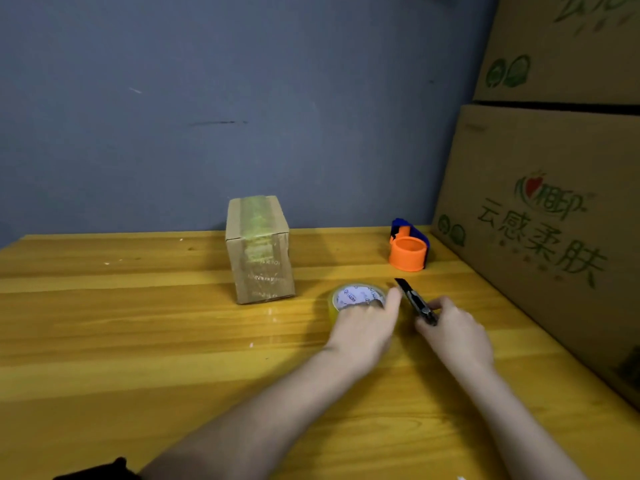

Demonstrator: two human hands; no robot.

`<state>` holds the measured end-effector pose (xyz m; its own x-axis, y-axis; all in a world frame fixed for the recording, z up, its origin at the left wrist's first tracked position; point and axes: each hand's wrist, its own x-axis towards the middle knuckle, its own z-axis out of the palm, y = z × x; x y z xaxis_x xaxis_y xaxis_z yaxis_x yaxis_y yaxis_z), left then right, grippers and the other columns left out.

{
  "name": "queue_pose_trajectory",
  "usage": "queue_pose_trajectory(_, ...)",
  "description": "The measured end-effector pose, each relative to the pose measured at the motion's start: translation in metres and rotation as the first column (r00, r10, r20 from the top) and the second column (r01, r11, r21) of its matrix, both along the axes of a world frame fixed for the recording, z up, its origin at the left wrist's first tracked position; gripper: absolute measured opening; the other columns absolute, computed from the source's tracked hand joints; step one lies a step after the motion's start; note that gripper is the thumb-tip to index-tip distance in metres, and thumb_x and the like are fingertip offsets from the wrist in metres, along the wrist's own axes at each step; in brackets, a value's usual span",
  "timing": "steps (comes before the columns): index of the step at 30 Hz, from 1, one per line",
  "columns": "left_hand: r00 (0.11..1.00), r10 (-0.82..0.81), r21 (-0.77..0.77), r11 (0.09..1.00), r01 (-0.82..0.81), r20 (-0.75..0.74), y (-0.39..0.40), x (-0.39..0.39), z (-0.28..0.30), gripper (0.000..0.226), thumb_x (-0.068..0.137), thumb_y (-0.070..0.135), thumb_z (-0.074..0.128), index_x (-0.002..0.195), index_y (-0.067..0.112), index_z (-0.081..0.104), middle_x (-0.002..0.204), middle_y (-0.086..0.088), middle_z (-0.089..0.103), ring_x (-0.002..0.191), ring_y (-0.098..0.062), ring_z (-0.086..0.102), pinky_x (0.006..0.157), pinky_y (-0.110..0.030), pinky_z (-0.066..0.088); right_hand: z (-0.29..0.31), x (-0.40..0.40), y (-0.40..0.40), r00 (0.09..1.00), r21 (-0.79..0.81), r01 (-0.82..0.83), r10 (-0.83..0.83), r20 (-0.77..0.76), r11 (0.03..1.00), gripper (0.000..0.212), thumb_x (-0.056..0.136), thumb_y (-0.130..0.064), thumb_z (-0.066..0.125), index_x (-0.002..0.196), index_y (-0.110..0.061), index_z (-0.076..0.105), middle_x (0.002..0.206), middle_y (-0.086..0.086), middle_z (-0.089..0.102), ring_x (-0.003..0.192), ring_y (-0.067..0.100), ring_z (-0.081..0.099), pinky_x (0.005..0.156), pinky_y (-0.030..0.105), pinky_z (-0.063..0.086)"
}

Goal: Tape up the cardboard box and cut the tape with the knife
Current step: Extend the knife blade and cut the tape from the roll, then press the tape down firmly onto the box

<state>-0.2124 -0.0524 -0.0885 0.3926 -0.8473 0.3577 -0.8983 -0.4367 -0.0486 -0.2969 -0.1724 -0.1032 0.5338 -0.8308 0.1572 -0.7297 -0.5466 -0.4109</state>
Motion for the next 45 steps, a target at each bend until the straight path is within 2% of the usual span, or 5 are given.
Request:
queue_pose_trajectory(7, 0.974, -0.018, -0.125, 0.991, 0.047, 0.227, -0.011, 0.010, -0.025, 0.071, 0.039, 0.032, 0.082, 0.097, 0.019, 0.043, 0.044, 0.000, 0.058, 0.035, -0.010, 0.056, 0.039, -0.017, 0.036, -0.008, 0.000, 0.005, 0.996, -0.101, 0.030, -0.039, -0.084, 0.994, 0.040, 0.086, -0.037, 0.054, 0.120, -0.015, 0.054, 0.120, 0.011, 0.050, 0.107, 0.035, 0.058, 0.081, 0.039, 0.048)
queue_pose_trajectory(21, 0.977, -0.127, -0.255, 0.952, 0.168, 0.170, 0.007, 0.022, -0.037, 0.047, 0.072, 0.043, 0.058, 0.112, 0.019, 0.050, 0.088, 0.001, 0.066, 0.075, -0.017, 0.065, 0.066, -0.026, 0.050, -0.012, 0.001, 0.005, 0.990, -0.178, 0.022, -0.047, -0.136, 0.984, 0.052, 0.090, -0.056, 0.043, 0.123, -0.017, 0.053, 0.122, 0.010, 0.049, 0.110, 0.032, 0.055, 0.080, 0.038, 0.047)
queue_pose_trajectory(27, 0.971, -0.150, -0.419, 0.882, 0.216, 0.186, 0.058, 0.048, 0.001, 0.033, 0.084, 0.037, 0.050, 0.108, 0.016, 0.056, 0.099, -0.004, 0.058, 0.090, -0.019, 0.057, 0.076, -0.031, 0.040, 0.030, 0.014, 0.025, 0.929, -0.248, -0.108, 0.187, 0.321, 0.963, 0.020, 0.092, -0.040, 0.050, 0.100, -0.024, 0.059, 0.096, -0.002, 0.058, 0.087, 0.023, 0.060, 0.063, 0.032, 0.042)
queue_pose_trajectory(33, 0.995, 0.043, -0.611, 0.792, 0.020, 0.087, 0.114, 0.096, 0.041, 0.026, 0.089, 0.028, 0.043, 0.105, 0.017, 0.059, 0.103, -0.003, 0.058, 0.100, -0.017, 0.051, 0.084, -0.030, 0.032, 0.059, 0.089, 0.092, 0.686, 0.245, -0.613, 0.352, 0.637, 0.751, 0.024, 0.092, -0.028, 0.056, 0.081, -0.011, 0.068, 0.056, -0.004, 0.061, 0.045, 0.014, 0.051, 0.047, 0.024, 0.039)
queue_pose_trajectory(45, 0.926, -0.006, -0.413, 0.896, -0.163, -0.379, 0.120, 0.189, 0.059, 0.051, 0.090, 0.042, 0.025, 0.126, 0.028, 0.058, 0.139, 0.007, 0.053, 0.133, -0.013, 0.041, 0.113, -0.045, 0.027, 0.059, 0.154, 0.142, 0.756, 0.649, -0.558, -0.005, 0.654, 0.516, 0.038, 0.084, -0.048, 0.061, 0.091, -0.012, 0.069, 0.066, -0.003, 0.061, 0.050, 0.009, 0.050, 0.040, 0.017, 0.029)
